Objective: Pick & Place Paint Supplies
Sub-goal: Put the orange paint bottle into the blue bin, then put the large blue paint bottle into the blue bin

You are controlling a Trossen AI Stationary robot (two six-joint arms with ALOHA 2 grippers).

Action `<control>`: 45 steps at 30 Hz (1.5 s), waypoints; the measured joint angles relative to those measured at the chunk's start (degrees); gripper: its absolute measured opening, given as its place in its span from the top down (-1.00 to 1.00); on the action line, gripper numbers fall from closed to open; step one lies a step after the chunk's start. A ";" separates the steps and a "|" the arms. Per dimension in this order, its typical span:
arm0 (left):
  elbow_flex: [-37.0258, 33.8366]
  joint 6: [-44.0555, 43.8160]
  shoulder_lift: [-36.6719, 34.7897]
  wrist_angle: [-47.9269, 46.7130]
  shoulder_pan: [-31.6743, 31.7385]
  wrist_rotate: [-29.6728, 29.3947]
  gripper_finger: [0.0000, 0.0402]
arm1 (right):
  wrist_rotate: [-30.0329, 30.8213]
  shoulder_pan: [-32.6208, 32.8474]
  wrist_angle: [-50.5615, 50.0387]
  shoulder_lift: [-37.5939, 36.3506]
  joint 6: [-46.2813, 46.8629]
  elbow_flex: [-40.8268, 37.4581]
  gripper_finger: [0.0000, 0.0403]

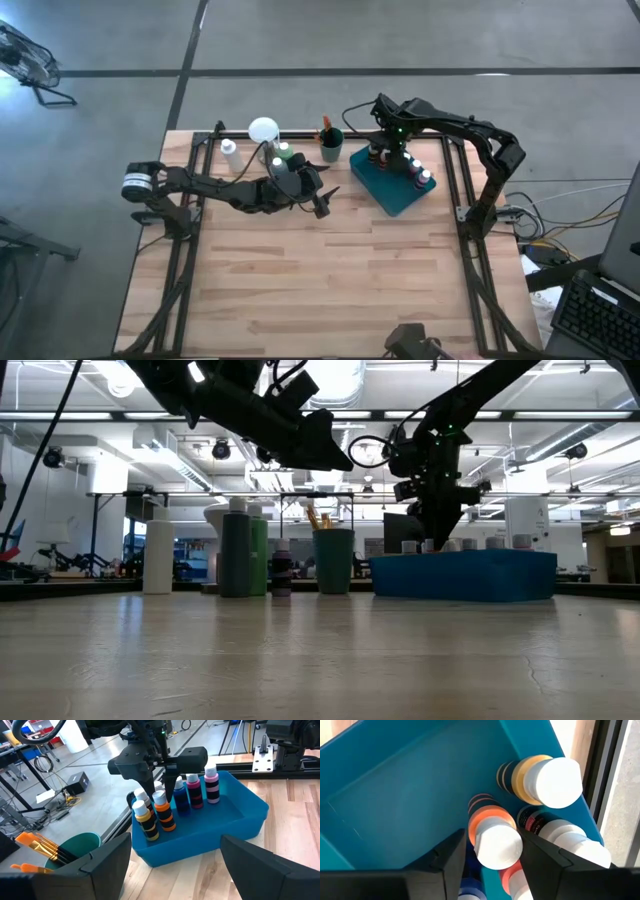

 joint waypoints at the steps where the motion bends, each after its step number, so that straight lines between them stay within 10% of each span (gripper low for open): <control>1: 0.00 0.00 0.00 0.00 0.00 0.00 -0.54 | 0.01 0.00 0.00 0.00 -0.01 0.00 0.14; 45: 0.00 0.00 0.00 0.02 0.00 0.29 -0.54 | 2.08 0.91 0.38 -4.46 0.45 0.22 -0.05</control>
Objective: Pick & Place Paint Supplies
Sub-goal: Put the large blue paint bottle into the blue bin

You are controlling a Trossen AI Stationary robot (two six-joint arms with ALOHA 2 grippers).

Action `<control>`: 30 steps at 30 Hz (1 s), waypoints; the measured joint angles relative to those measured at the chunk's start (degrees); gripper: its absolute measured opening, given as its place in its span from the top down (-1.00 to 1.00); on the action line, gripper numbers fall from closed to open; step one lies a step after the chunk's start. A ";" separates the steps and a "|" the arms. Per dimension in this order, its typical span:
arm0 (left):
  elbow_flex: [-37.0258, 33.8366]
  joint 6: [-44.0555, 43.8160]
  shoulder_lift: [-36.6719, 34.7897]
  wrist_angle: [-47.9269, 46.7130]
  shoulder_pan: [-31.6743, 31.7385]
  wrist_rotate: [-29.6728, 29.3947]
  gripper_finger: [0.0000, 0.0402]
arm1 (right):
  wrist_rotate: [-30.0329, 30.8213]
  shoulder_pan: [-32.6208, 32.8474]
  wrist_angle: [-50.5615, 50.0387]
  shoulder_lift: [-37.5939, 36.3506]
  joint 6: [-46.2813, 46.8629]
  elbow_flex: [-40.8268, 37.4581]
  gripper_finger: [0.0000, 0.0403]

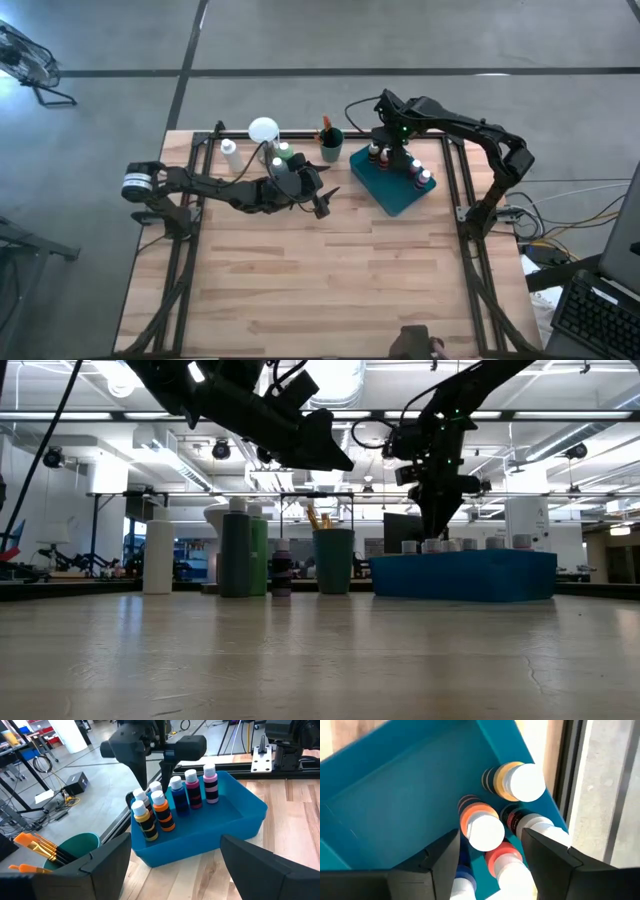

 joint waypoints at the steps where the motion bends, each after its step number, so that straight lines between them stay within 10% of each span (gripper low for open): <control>1: 0.00 0.00 0.00 0.00 -0.02 0.00 -0.54 | 0.02 0.23 -0.02 -0.34 0.00 0.04 -0.06; 30: 0.01 0.39 -0.35 -0.27 -0.09 0.00 -0.54 | -0.15 10.53 0.57 -12.72 19.01 6.62 0.36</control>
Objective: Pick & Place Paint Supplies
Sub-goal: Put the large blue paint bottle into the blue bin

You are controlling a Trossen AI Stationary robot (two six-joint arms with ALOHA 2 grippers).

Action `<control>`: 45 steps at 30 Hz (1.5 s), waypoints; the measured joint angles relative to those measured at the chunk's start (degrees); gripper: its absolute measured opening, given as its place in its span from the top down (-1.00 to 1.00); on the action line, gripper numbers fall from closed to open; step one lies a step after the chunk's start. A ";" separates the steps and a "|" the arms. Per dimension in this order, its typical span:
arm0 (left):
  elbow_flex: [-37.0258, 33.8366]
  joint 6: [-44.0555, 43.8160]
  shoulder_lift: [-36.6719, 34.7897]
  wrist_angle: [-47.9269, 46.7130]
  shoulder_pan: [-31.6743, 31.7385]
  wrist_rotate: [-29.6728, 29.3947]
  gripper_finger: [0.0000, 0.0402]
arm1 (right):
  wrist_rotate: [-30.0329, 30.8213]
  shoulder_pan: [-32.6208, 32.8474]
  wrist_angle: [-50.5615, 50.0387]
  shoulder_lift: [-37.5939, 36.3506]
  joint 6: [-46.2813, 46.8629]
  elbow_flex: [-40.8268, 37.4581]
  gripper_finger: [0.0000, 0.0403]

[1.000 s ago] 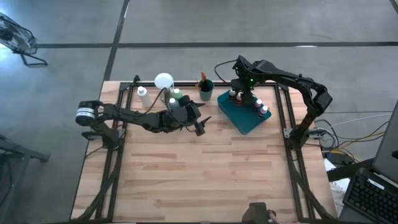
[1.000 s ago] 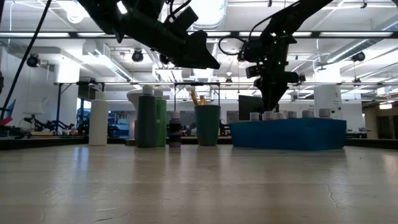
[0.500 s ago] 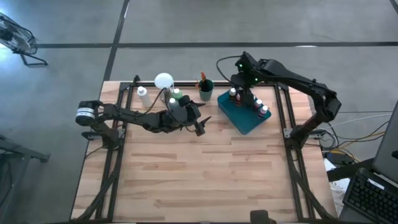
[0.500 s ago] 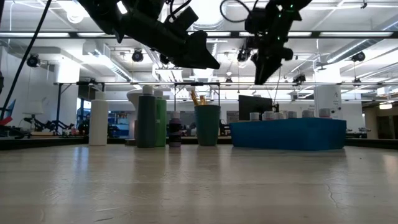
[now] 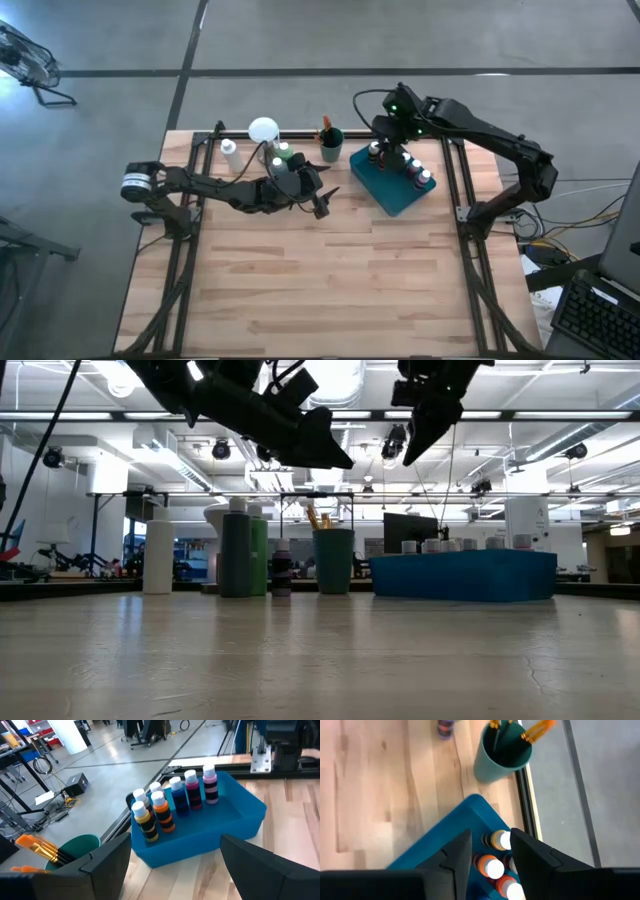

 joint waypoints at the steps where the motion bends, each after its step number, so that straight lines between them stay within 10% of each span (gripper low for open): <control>1: 0.01 0.03 -0.01 -0.57 0.00 0.00 -0.54 | 0.02 0.39 0.04 -0.24 0.35 0.04 0.39; 21: 5.68 2.45 -13.42 -44.10 2.03 6.81 -0.54 | 0.13 6.19 0.00 -1.41 5.25 -0.03 0.84; 34: 26.95 17.29 0.54 -68.94 7.87 8.83 -0.54 | 0.11 6.19 0.59 0.58 4.99 -0.07 0.68; 45: 29.54 19.52 5.64 -70.94 11.12 9.27 -0.54 | 0.11 6.17 -0.70 0.59 3.05 -0.46 0.67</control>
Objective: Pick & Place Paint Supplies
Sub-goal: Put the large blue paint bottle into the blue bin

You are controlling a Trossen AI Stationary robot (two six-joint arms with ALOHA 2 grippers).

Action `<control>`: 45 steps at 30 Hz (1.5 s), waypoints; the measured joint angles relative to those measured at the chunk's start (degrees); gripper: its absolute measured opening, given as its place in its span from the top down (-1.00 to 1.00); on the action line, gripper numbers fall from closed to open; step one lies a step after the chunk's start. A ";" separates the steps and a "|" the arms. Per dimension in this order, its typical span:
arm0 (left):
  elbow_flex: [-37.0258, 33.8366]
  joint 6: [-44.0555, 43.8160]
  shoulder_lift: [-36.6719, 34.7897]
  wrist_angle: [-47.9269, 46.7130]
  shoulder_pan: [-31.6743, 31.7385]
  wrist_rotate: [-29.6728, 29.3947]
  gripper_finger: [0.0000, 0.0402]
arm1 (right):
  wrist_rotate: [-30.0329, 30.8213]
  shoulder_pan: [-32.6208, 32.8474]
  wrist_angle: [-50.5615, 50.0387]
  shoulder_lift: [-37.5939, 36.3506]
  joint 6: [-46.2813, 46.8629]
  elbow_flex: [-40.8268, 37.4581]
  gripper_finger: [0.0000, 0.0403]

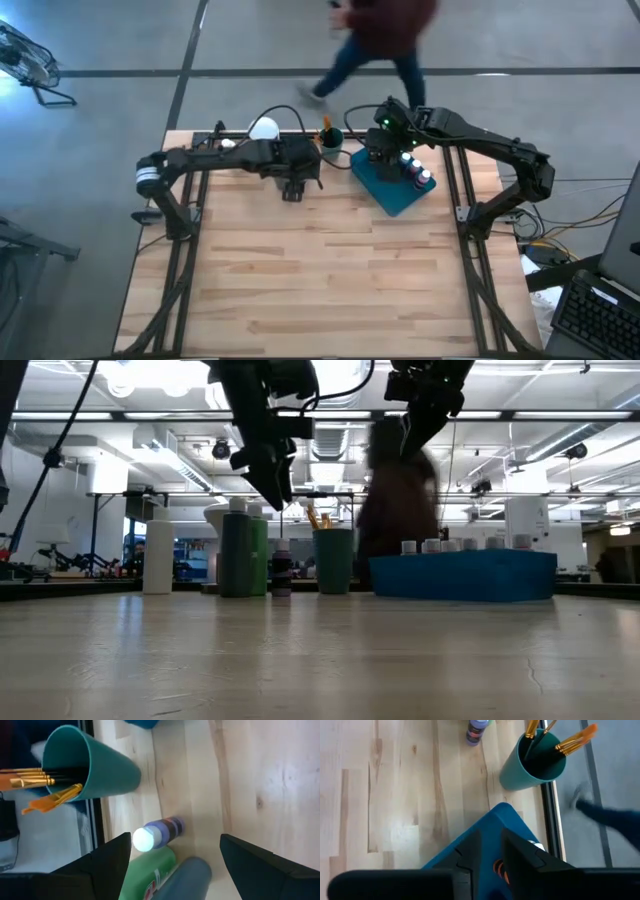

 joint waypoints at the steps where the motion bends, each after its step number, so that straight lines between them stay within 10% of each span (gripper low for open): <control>1: 0.00 -0.01 0.00 0.00 0.36 0.00 -0.54 | 0.00 0.00 0.00 0.00 -0.36 -0.06 0.68; 19: -4.37 -33.27 -1.11 19.16 -12.09 -21.59 -0.39 | 0.05 -0.50 0.57 0.07 1.59 -1.99 0.68; 31: -22.77 -41.08 1.28 59.51 -28.00 -61.77 -0.39 | 0.07 -2.88 0.89 0.07 1.92 -2.14 0.59; 45: -42.58 -64.53 1.50 59.68 -35.35 -59.48 -0.39 | 0.07 -4.24 2.06 0.04 1.76 -2.14 0.82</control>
